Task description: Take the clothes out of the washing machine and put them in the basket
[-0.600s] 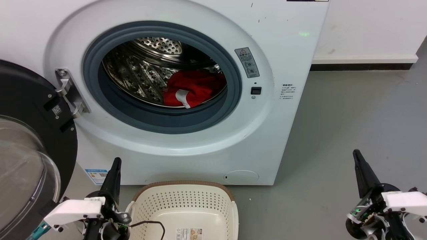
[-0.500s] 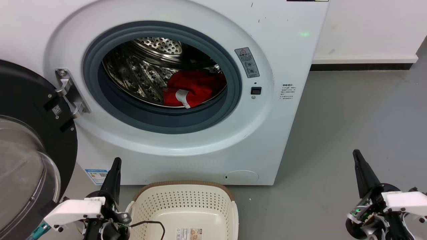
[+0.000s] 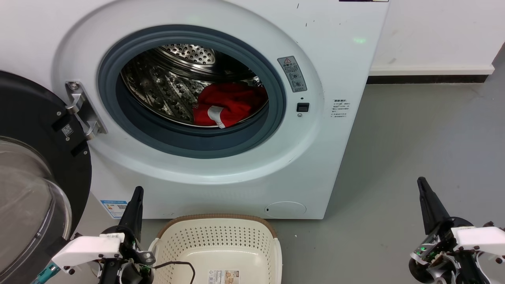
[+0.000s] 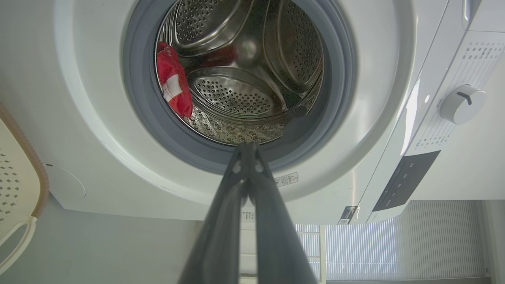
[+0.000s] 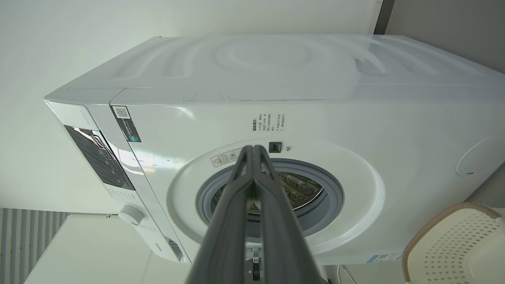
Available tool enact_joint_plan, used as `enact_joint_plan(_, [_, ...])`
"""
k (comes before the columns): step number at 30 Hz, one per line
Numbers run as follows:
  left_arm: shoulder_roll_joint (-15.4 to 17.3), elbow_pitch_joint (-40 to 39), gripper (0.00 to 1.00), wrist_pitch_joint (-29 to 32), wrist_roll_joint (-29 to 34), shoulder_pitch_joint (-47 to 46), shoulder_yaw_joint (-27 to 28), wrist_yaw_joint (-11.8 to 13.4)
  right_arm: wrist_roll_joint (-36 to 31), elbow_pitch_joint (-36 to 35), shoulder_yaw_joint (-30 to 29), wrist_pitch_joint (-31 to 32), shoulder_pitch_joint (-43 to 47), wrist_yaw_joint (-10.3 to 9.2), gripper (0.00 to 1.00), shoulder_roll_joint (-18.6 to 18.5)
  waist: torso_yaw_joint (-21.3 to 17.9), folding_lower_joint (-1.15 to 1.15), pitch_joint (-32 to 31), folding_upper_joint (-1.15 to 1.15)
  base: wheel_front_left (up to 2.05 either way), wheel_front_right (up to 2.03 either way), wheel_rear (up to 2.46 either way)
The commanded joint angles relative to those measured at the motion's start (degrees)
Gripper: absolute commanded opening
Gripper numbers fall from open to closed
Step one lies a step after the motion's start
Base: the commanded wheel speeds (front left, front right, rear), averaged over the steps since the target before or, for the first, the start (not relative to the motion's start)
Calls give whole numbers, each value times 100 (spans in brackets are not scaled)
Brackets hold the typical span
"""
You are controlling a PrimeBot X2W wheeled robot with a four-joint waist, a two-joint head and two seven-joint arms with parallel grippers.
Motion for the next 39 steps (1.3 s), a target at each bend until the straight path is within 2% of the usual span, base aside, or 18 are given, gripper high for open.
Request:
enact_joint_plan(1, [-10, -3, 0, 9, 1, -30, 15, -10, -25, 9, 2, 0, -75, -2, 0, 19, 0, 0, 0, 0, 0, 0, 0])
enact_joint_plan(16, [-10, -3, 0, 9, 1, -30, 15, -10, -25, 9, 2, 0, -75, -2, 0, 19, 0, 0, 0, 0, 0, 0, 0])
enact_joint_plan(17, [0, 0, 100, 0, 0, 0, 0, 0, 0, 0, 0, 0, -1, 0, 100, 0, 0, 0, 0, 0, 0, 0, 0])
enact_joint_plan(29, [-1, 3, 100, -256, 233, 4, -289, 1, -243, -72, 167, -254, 162, -1, 100, 3, -3, 0, -2, 0, 0, 0, 0])
enact_joint_plan(39, [-1, -196, 100, -522, 1189, -26, -357, 1, -1234, -261, 194, -521, 253, -1, 100, 4, -1, 0, -7, 0, 0, 0, 0])
